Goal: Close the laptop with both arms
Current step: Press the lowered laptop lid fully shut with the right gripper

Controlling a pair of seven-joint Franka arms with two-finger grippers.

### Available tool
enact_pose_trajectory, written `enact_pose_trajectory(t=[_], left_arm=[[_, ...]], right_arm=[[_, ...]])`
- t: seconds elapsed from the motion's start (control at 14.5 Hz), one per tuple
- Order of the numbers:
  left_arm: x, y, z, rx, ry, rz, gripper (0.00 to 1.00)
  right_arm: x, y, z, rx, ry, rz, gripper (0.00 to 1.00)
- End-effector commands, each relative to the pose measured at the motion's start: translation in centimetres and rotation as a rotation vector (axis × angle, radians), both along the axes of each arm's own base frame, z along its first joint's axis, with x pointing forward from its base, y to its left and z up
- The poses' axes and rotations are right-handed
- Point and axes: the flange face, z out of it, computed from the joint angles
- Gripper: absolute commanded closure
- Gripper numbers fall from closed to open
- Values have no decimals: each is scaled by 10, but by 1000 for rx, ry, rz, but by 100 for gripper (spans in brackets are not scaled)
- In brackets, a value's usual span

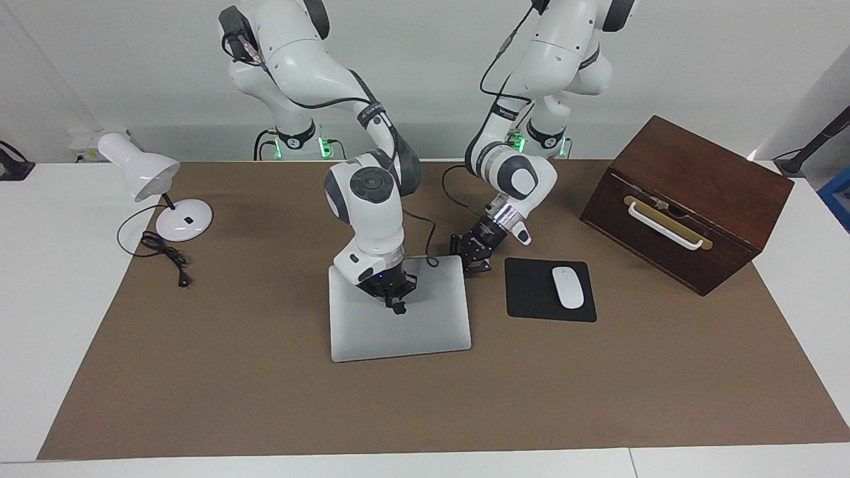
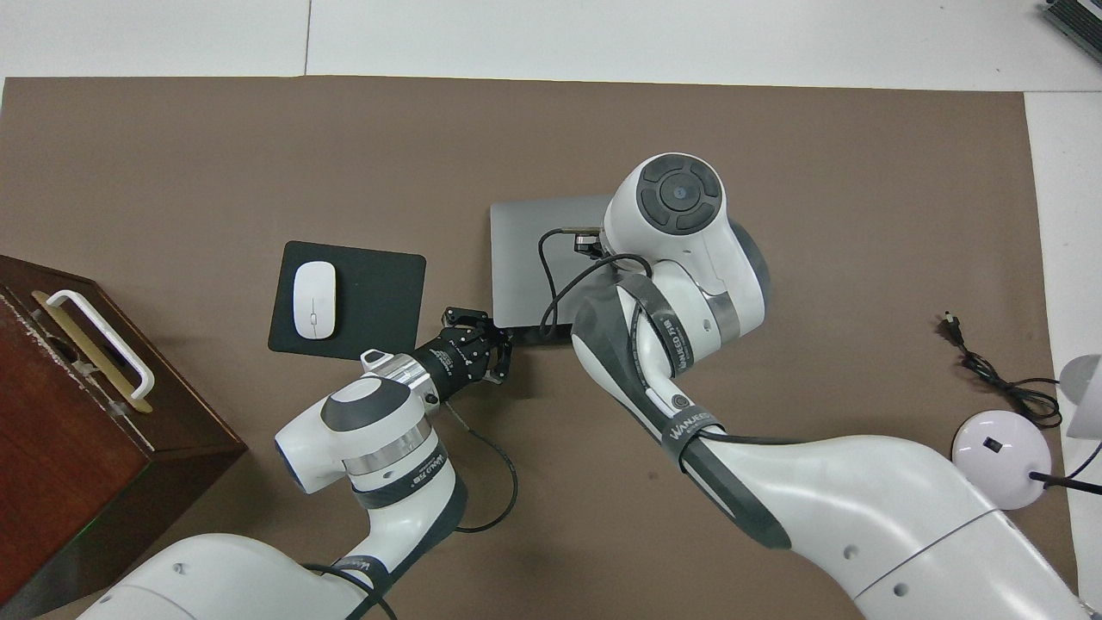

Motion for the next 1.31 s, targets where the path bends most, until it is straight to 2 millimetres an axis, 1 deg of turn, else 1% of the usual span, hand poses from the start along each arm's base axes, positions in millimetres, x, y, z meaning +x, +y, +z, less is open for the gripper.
enact_pose_trajectory(t=[0.0,0.07,0.35,0.48,0.97,1.1,1.24], left_arm=[[-9,16,-25,45,29,13,100],[-9,16,-25,45,29,13,100],[-9,16,-25,46,29,13,100],[-9,16,-25,46,29,13,100],[-9,16,-25,46,29,13,100],[-8,17,-25,47,29,16,100],[-8,17,-25,47,29,16,100]], right_arm=[[-3,-2,-7,18,16,-33,100],[-4,-2,-11,15,22,-33,100],[-4,-2,-12,15,25,-33,100],[-7,-3,-17,10,35,-32,100],[-8,-3,-20,6,40,-32,100],[-6,-4,-15,5,36,-33,100],[-6,-2,-5,10,27,-31,100]])
